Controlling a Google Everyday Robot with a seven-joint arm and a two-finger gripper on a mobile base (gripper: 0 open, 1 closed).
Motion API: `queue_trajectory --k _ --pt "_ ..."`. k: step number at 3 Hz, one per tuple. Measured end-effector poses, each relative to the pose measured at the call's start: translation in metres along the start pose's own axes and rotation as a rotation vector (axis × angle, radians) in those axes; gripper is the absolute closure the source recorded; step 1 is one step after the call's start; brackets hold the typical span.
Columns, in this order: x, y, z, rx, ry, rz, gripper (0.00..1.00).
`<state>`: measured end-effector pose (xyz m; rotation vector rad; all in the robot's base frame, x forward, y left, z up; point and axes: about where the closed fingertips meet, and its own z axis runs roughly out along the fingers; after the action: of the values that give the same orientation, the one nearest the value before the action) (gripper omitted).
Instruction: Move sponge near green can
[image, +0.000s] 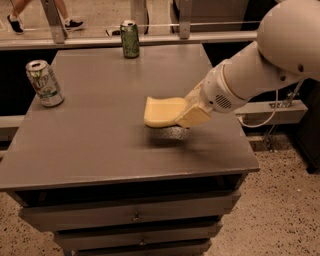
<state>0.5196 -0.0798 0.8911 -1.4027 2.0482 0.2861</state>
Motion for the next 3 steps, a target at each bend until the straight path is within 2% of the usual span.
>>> queue_trajectory --k 1,2,3 --pt "-0.004 -0.044 0.001 0.103 -0.052 0.021 1.0" --pt "-0.008 -0.12 0.014 0.201 -0.097 0.058 1.0" --pt "-0.013 -0.175 0.036 0.227 -0.089 0.077 1.0"
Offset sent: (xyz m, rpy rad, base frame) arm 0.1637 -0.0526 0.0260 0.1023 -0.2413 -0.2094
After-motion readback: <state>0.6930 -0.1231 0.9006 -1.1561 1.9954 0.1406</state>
